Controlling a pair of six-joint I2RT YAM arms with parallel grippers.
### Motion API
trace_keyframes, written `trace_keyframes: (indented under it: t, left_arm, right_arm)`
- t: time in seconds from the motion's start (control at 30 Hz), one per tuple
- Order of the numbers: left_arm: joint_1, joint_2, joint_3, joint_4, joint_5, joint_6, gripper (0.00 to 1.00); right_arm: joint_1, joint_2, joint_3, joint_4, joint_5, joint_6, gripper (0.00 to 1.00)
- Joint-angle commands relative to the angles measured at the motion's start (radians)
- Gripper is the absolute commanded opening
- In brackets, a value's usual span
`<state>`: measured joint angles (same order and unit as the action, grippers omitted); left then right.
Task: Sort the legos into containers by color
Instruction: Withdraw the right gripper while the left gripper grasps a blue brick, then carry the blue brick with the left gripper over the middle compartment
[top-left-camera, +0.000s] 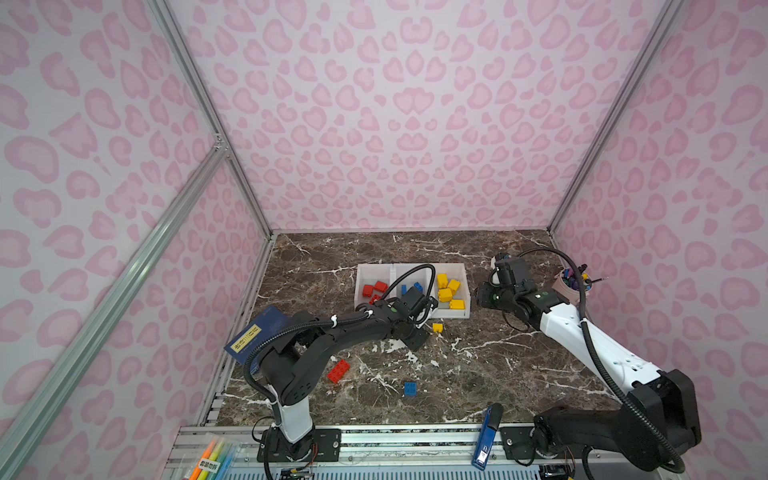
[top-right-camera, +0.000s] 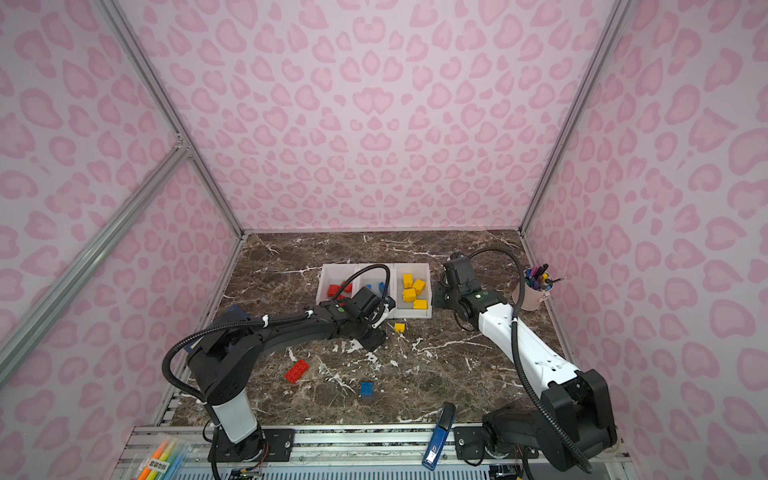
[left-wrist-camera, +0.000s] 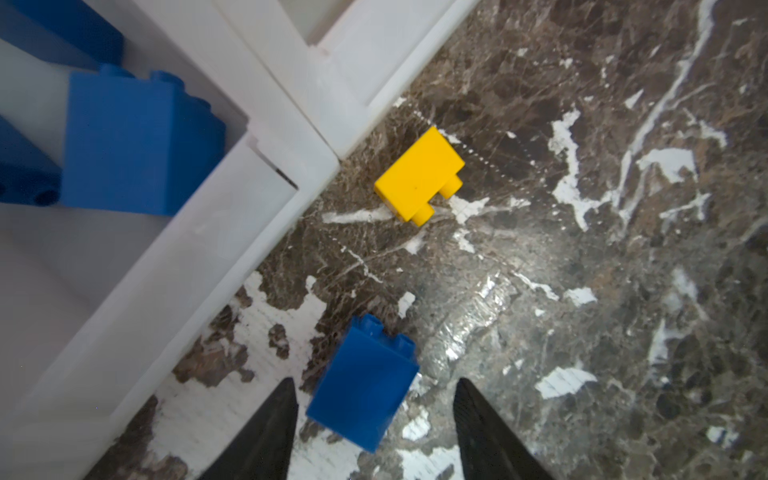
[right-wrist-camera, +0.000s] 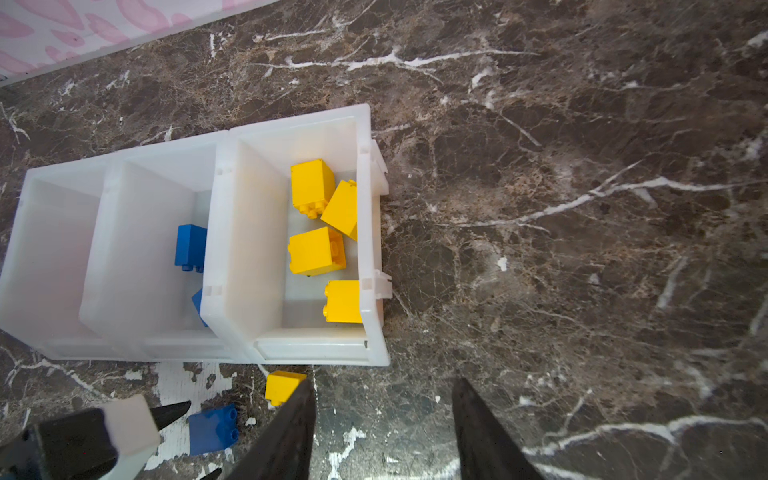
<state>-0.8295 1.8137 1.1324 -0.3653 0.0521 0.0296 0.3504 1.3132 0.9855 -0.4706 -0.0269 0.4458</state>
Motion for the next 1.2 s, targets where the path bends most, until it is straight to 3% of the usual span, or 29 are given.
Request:
trace_keyframes:
  t: [0.0, 0.5, 1.17]
  left_arm:
    - [-0.002, 0.021, 0.018, -0.023, -0.003, 0.058, 0.63]
    - [-0.001, 0.081, 0.044, -0.026, -0.007, 0.093, 0.62]
    - [-0.003, 0.057, 0.024, -0.003, 0.020, 0.063, 0.38]
  right_arm:
    - [-0.001, 0.001, -0.013, -0.002, -0.014, 0.012, 0.54]
    - [-0.001, -0.010, -0.028, -0.004, -0.015, 0.019, 0.54]
    - [-0.001, -0.013, -0.034, -0.002, -0.012, 0.019, 0.52]
